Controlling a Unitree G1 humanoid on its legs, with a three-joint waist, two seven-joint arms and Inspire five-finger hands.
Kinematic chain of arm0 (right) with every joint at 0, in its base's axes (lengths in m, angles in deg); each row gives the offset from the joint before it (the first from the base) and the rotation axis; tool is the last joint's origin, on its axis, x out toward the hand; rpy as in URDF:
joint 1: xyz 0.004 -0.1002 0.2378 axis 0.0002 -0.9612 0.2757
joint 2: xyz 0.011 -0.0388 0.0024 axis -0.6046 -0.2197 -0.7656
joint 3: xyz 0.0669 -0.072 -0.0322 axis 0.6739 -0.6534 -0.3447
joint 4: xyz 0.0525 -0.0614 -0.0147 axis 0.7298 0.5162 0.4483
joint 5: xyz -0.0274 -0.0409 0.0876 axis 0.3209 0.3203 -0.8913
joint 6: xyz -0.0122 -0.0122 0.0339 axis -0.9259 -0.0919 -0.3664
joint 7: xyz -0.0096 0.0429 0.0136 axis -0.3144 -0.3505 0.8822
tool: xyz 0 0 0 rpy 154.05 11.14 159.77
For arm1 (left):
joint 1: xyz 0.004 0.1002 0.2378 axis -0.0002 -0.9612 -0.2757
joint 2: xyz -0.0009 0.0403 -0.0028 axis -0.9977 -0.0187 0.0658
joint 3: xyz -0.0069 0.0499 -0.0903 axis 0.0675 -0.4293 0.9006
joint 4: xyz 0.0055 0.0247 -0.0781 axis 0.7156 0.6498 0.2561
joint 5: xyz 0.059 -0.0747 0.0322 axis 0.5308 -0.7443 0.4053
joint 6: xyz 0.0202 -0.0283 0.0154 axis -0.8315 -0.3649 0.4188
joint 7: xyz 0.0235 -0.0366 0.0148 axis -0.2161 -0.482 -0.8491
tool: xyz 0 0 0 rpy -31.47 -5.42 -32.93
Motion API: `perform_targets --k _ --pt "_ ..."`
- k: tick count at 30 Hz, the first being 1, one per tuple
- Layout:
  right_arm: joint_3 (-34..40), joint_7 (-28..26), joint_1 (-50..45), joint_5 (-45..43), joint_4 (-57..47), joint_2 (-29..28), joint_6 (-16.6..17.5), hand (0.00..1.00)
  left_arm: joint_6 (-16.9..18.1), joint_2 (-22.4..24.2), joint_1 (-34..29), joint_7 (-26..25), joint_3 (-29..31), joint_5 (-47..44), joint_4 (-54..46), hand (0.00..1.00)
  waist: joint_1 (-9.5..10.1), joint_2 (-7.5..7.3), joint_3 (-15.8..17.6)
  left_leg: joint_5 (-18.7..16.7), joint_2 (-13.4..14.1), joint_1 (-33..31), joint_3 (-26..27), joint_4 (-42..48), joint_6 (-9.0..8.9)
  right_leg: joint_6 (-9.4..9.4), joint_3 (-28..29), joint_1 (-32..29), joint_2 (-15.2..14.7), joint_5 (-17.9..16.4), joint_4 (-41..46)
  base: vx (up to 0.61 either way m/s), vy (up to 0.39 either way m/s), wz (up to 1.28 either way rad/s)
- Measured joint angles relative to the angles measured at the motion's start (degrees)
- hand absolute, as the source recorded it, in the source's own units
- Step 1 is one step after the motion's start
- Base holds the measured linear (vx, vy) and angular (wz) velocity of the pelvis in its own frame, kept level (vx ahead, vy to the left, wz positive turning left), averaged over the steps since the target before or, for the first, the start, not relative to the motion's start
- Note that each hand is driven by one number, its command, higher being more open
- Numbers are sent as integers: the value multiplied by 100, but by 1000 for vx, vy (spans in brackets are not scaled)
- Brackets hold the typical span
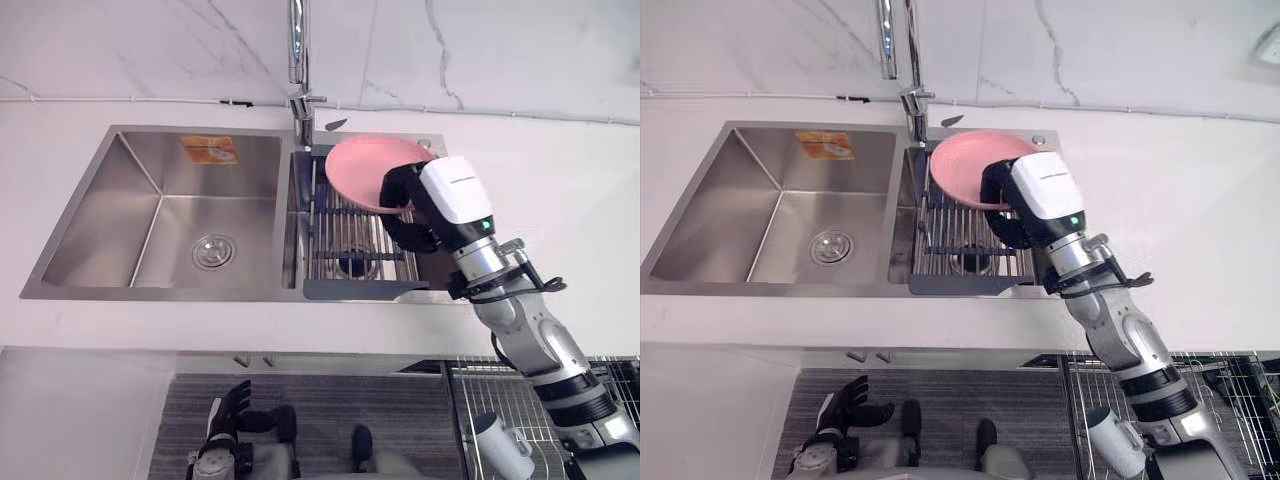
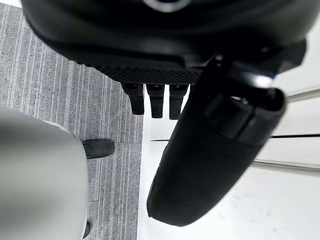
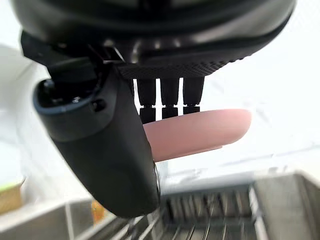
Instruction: Walk over to the sink, pick up the cup, carry it to the dishwasher, place the cup inside the dishwasher, then close the dishwasher door
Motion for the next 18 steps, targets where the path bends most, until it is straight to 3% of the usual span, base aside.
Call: perform_targets --k 18 --pt "1198 293 -1690 -34 -881 -1285 -13 30 -73 3 -26 -5 -29 235 253 90 -186 -13 -374 -18 59 222 159 -1 -25 -38 140 185 57 81 -104 -9 -4 -5"
